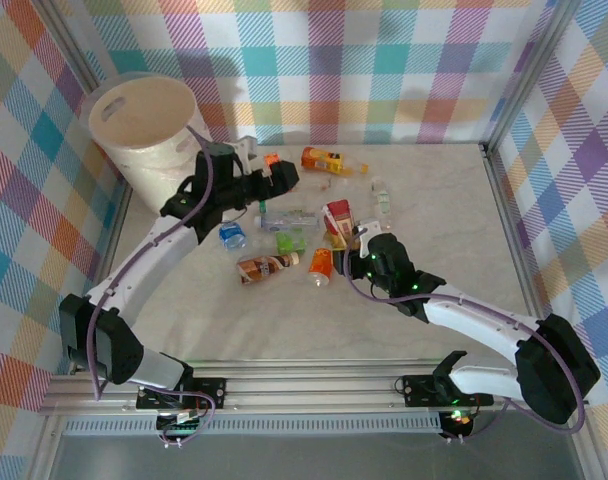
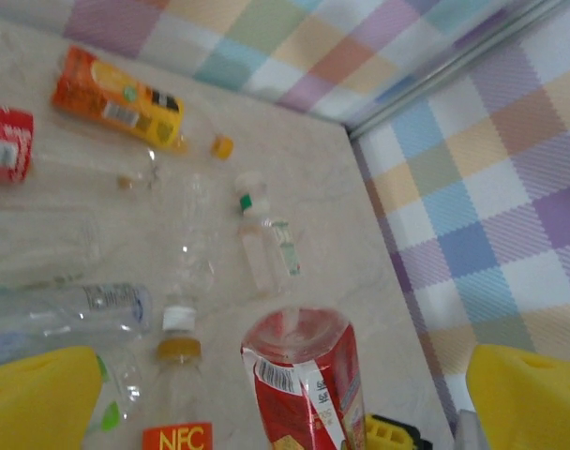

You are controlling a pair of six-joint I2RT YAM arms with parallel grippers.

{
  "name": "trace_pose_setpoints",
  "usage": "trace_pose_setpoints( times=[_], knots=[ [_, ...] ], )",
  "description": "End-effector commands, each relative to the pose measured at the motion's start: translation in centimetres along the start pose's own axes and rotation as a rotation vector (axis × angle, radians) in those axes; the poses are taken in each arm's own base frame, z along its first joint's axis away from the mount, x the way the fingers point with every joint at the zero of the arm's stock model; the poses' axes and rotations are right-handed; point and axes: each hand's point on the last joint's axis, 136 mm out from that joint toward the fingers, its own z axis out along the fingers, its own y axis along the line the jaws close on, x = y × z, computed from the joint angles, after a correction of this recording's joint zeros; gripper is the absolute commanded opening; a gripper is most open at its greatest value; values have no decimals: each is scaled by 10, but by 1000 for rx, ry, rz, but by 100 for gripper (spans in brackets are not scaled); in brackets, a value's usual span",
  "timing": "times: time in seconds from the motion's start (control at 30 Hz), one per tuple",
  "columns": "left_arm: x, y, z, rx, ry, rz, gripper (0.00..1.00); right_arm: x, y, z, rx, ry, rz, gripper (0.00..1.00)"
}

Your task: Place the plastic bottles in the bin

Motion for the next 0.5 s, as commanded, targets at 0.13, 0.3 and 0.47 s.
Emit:
trace_pose_setpoints(
  times=[0.13, 0.3, 0.47],
  knots=[
    [38, -9, 13, 27, 88, -44, 100, -47, 49, 1, -229, -129, -41, 44],
    [54, -11, 19, 32, 100, -64, 100, -61, 66, 5, -299, -147, -28, 44],
    [68, -5, 24, -4, 94, -105, 100, -73, 75, 6, -336, -168, -20, 44]
  ],
)
